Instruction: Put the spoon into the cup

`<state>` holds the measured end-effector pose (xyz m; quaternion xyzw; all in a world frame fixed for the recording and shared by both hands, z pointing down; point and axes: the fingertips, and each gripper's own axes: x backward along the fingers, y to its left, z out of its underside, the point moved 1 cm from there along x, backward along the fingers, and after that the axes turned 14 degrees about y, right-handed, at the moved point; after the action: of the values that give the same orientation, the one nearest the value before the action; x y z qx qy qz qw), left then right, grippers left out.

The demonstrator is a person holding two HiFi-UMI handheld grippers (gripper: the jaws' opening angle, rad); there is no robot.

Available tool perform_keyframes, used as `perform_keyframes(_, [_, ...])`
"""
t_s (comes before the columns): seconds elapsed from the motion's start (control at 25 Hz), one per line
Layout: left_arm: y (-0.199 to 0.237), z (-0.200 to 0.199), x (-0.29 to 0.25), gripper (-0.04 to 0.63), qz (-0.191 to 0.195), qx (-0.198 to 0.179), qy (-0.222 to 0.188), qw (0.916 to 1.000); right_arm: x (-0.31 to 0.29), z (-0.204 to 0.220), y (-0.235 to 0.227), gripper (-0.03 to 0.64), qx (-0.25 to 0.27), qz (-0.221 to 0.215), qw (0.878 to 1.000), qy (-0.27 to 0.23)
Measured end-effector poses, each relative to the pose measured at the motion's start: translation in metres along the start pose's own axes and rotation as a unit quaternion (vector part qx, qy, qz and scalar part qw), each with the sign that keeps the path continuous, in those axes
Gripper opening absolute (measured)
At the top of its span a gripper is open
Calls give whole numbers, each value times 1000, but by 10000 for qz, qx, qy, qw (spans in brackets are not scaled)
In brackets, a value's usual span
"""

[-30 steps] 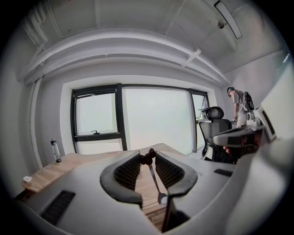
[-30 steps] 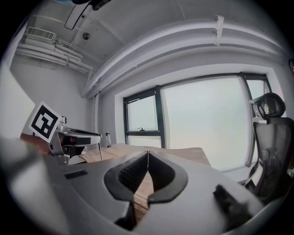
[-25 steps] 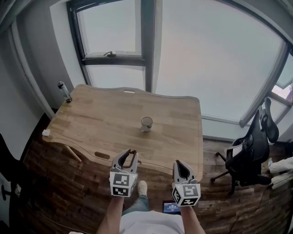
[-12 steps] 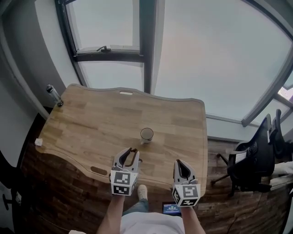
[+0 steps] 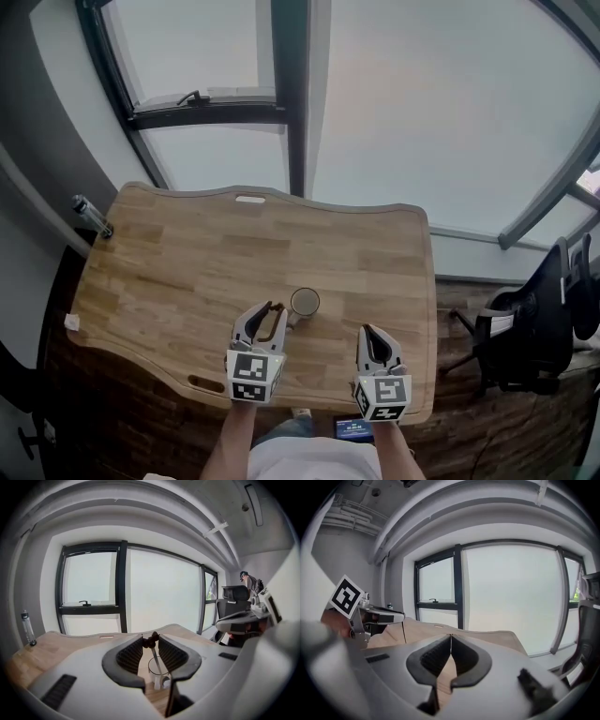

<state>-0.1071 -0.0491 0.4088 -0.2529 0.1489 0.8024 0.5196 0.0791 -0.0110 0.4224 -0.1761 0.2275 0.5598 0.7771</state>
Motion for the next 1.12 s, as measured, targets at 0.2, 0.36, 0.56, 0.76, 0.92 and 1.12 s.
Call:
perform_keyframes(0.2, [9,-5,-29,110,252,-35,56,9997,-30,-3,-1,31,-66,76,9999,117])
perform_keyframes(0.36, [14,-6,-44,110,395,-6,91,9992,-40,0,-1,32,-109,155,9996,214])
perform_keyframes(0.56, [13,-16,-56,110,512,-48,4,9987,-44,5,-4,31,-137,245,9991,324])
perform_keyframes(0.76, [11,-22,-63,110,573,-62,-37,9983,-51,4,-6,31,-124,217,9990,368])
perform_keyframes(0.92, [15,-26,-69,110,535,-68,-69,9985,-59,2,-9,32,-124,176,9992,347])
perform_keyframes(1.12, [12,-30,-75,110,530,-86,-51,9985,-69,-4,-15,31,-120,158,9994,283])
